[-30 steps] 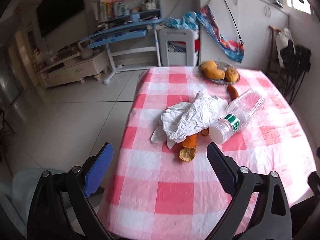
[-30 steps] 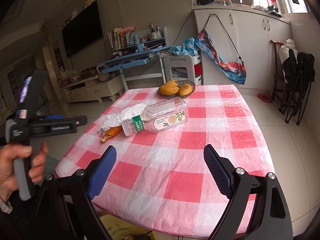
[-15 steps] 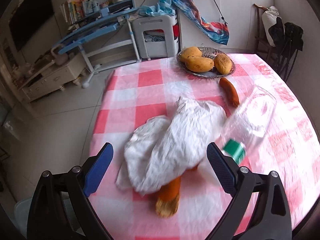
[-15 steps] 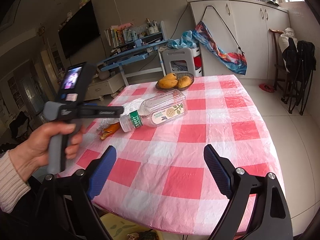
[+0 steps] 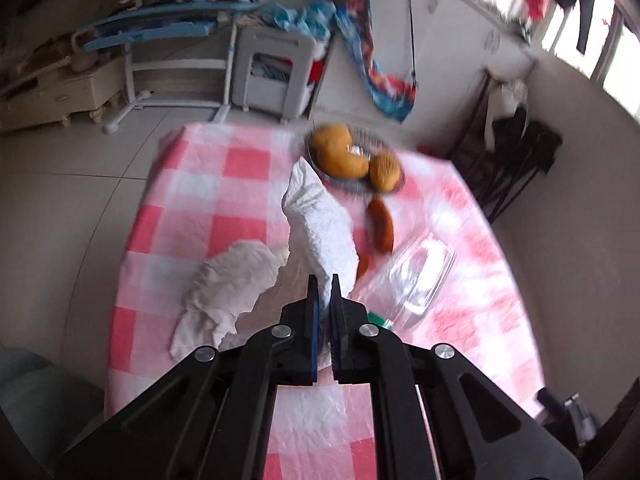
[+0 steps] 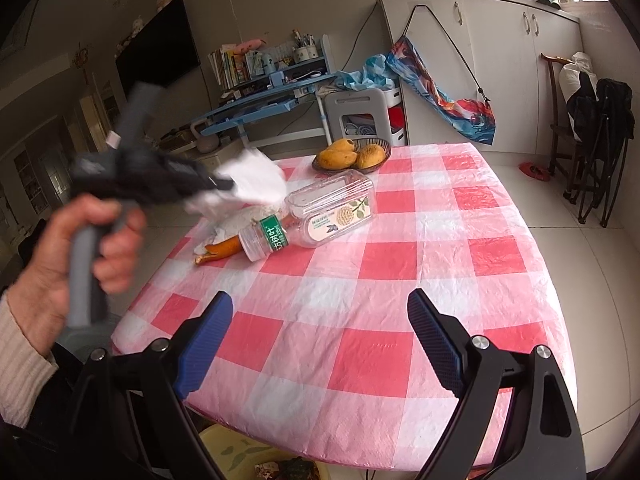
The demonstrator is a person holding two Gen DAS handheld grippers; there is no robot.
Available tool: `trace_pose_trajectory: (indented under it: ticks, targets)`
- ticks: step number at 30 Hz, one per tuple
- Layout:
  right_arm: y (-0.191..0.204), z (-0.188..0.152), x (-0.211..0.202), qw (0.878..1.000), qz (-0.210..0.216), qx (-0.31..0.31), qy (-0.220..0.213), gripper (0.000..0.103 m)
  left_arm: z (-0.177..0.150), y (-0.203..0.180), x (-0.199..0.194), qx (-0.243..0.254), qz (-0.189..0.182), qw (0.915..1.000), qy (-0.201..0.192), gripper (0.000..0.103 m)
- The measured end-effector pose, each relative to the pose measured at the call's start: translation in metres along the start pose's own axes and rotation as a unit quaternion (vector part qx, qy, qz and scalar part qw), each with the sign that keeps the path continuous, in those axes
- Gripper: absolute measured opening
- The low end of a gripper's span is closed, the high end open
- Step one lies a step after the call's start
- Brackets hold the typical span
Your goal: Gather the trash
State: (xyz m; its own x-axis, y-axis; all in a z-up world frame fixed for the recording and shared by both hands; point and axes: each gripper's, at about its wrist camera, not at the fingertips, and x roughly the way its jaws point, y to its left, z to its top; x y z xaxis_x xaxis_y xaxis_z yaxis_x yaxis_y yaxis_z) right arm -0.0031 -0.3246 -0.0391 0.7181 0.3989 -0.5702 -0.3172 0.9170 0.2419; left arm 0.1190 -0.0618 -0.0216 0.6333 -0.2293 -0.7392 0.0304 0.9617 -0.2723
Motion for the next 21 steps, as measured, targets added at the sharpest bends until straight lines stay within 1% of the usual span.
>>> trace_pose_trajectory:
  ticks: [2, 4, 6, 8, 9, 12, 15, 18, 21]
  targets:
    - [0.002, -0.001, 0.001, 1.000, -0.002, -0.004, 0.003, 0.085, 0.004, 0.012, -0.017, -0.026, -0.011, 0.9993, -0.025, 0.005]
    - [0.003, -0.001, 0.004, 1.000, -0.003, -0.005, 0.007, 0.085, 0.006, 0.024, -0.028, -0.050, -0.018, 0.9978, -0.041, 0.005]
    - [0.003, 0.000, 0.011, 1.000, 0.000, 0.003, 0.019, 0.085, 0.008, 0.033, -0.033, -0.070, -0.017, 0.9962, -0.049, 0.005]
    - [0.005, 0.004, 0.018, 1.000, 0.005, 0.007, 0.030, 0.085, 0.009, 0.039, -0.034, -0.084, -0.023, 0.9950, -0.048, 0.005]
    - [0.007, 0.007, 0.021, 0.999, 0.006, 0.007, 0.032, 0.085, 0.010, 0.040, -0.034, -0.087, -0.023, 0.9948, -0.048, 0.005]
    - [0.017, 0.020, 0.037, 0.999, 0.013, 0.006, 0.037, 0.086, 0.011, 0.036, -0.037, -0.073, -0.001, 0.9957, -0.058, 0.005]
    - [0.024, 0.038, 0.065, 0.999, 0.020, 0.025, 0.042, 0.087, 0.012, 0.035, -0.042, -0.067, 0.002, 0.9956, -0.065, 0.005]
    - [0.029, 0.054, 0.100, 0.997, 0.011, 0.060, 0.056, 0.087, 0.013, 0.033, -0.049, -0.061, 0.006, 0.9956, -0.071, 0.005]
    - [0.031, 0.062, 0.131, 0.992, -0.016, 0.099, 0.071, 0.087, 0.016, 0.032, -0.054, -0.058, 0.001, 0.9955, -0.075, 0.005]
